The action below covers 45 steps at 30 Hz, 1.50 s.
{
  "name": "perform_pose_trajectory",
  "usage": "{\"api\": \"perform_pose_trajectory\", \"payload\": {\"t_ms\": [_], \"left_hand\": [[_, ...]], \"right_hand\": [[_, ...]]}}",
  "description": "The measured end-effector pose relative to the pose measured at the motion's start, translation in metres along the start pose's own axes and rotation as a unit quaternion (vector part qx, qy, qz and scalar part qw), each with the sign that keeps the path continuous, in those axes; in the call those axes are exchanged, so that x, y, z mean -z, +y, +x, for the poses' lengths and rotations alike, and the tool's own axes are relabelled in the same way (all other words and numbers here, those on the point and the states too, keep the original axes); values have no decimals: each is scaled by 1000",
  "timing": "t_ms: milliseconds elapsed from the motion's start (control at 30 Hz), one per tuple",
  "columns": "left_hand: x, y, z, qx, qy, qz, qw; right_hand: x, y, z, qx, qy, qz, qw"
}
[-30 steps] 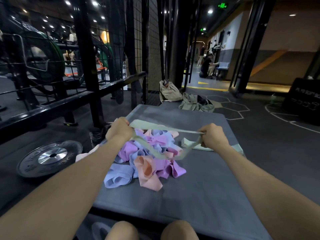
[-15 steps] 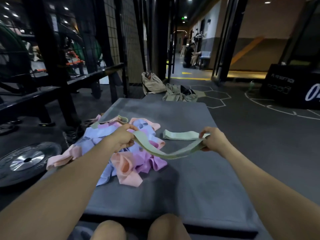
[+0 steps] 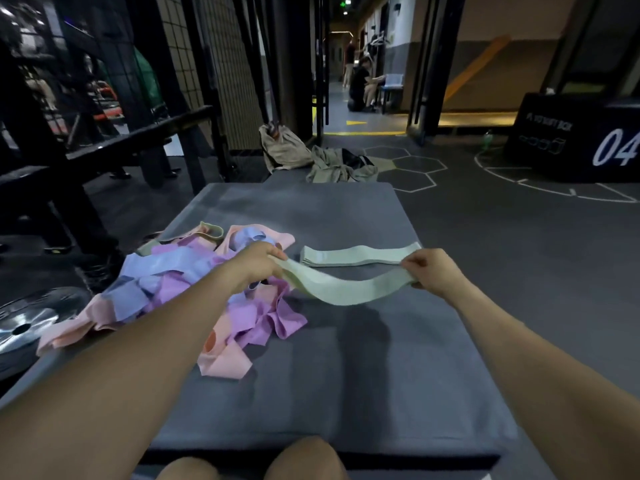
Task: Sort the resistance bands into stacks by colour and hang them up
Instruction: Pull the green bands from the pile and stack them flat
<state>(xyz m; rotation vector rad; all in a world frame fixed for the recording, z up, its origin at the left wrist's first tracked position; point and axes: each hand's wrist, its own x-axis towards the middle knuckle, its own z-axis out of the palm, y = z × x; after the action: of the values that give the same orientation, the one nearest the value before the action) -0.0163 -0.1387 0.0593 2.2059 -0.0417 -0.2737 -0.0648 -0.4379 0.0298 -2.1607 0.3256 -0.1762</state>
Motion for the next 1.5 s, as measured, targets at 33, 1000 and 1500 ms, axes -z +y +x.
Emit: {"api": "perform_pose_trajectory", "payload": {"t_ms": [33,1000,1500], "left_hand": [[-4,4,5,1,-21,2,1000],[-68,14,169,-14,222,-157,962],[-91,-3,182,52,234,-35,970]], "right_hand": [[2,4,5,2,17,-11,1000],[20,62,144,-44,179,128,974],[-6,82,168,-33,185,-14,982]]}}
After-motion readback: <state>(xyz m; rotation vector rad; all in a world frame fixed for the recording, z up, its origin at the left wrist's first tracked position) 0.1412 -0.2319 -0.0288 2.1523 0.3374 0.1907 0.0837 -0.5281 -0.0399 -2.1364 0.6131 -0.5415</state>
